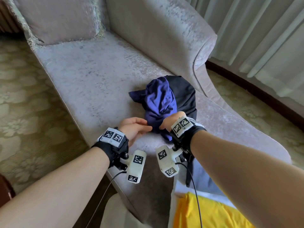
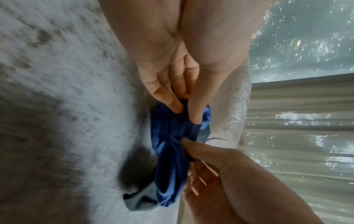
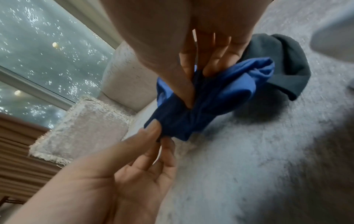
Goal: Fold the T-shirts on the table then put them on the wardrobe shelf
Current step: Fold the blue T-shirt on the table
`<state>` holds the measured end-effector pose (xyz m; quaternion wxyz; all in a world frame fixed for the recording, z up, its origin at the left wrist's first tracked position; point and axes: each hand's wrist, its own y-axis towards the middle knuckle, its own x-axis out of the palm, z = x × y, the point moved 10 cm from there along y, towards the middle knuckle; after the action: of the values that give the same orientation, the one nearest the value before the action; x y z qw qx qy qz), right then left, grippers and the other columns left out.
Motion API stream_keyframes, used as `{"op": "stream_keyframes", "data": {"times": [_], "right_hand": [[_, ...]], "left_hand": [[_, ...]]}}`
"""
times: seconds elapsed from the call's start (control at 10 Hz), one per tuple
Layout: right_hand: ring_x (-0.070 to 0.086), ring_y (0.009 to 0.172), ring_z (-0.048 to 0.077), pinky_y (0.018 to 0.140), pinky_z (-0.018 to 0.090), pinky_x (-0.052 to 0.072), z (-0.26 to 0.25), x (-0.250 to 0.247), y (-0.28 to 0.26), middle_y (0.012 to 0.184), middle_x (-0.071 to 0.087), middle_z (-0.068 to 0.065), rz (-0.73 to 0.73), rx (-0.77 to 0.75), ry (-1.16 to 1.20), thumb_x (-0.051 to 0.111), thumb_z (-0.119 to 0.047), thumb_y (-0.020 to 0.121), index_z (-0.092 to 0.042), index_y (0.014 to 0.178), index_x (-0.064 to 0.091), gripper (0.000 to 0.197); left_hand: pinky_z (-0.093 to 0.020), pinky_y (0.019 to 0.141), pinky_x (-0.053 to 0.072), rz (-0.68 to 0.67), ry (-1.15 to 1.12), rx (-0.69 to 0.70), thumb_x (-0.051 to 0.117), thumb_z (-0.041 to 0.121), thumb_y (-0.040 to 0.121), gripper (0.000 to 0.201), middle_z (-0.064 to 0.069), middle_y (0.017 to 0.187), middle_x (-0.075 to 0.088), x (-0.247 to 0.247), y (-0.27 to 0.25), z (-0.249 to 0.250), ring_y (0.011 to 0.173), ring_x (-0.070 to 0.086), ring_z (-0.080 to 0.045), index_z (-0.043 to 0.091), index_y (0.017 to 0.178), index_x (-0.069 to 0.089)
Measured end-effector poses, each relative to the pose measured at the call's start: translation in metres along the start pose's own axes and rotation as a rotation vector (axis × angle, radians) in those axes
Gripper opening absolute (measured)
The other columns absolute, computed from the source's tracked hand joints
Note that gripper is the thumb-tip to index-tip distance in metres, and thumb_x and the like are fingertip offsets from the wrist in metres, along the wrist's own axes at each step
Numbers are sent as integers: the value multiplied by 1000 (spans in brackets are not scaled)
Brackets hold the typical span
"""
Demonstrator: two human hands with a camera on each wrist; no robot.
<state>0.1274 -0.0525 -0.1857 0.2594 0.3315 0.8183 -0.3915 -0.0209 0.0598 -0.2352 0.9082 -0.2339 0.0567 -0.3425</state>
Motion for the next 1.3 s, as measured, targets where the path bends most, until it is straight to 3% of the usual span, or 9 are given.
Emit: {"op": "stream_keyframes", "data": {"times": [0.1,0.2,0.3,0.5,0.7,0.9,1.1,1.2,1.3], "right_hand": [[57,103,21,65,22,44,-18,-9,-9,130,58,11,-12,-54,77,72,-18,81,-6,127,57,50],[60,111,22,70,23,43,-37,-25,-30,126,61,9,-12,-116,133,70,-20,83,-9,125,61,44],[64,105,23,86,28,51,-60,-40,-60,112,68,7,6,-226,131,65,-24,88,-13,113,68,28],[56,64,14,68,26,49,-95,-82,-137,66,59,-5,106,-330,221,61,-39,89,-24,85,72,18],[61,71,18,83,36,55,-139,-97,-233,77,68,5,71,-452,452,67,-34,88,-16,83,76,21],[58,55,12,60,27,56,-192,-85,-326,64,65,-2,-31,-621,608,68,-31,88,-24,85,76,11],[66,78,29,80,44,57,-255,-35,-421,97,70,16,-243,-688,779,68,-37,87,-5,94,73,33],[68,90,31,88,43,55,-279,4,-467,96,72,14,-412,-746,756,61,-40,92,-5,96,70,36],[69,79,21,72,21,56,-295,41,-512,73,73,1,-546,-813,677,52,-42,97,-10,88,68,36]], "left_hand": [[-32,71,49,23,-116,42,77,-12,71,27,-10,75,62,1,-17,27,66,57,-21,9,81,61],[-35,83,48,-33,-238,90,67,-13,81,27,-11,86,62,10,-40,59,77,59,-22,9,93,62],[-27,73,46,-91,-255,142,63,-8,86,27,-11,90,63,9,-67,90,73,57,-18,13,104,67],[-15,52,45,-74,-278,260,61,-1,90,14,-2,67,56,-3,-140,161,55,53,-7,10,93,69],[-20,53,32,26,-268,405,62,4,90,14,4,63,62,-40,-237,219,53,54,-7,16,85,67],[-18,46,25,156,-170,591,68,5,86,14,8,67,65,-108,-353,256,60,54,-7,19,86,69],[-31,71,44,201,-79,601,76,-7,65,63,-2,109,70,-177,-453,247,100,65,-20,20,120,61],[-32,76,51,259,67,579,72,-14,73,56,-4,109,69,-213,-489,226,96,64,-20,19,116,61],[-29,65,49,390,205,556,77,9,79,21,-7,93,72,-258,-526,203,78,64,-19,18,95,68]]}}
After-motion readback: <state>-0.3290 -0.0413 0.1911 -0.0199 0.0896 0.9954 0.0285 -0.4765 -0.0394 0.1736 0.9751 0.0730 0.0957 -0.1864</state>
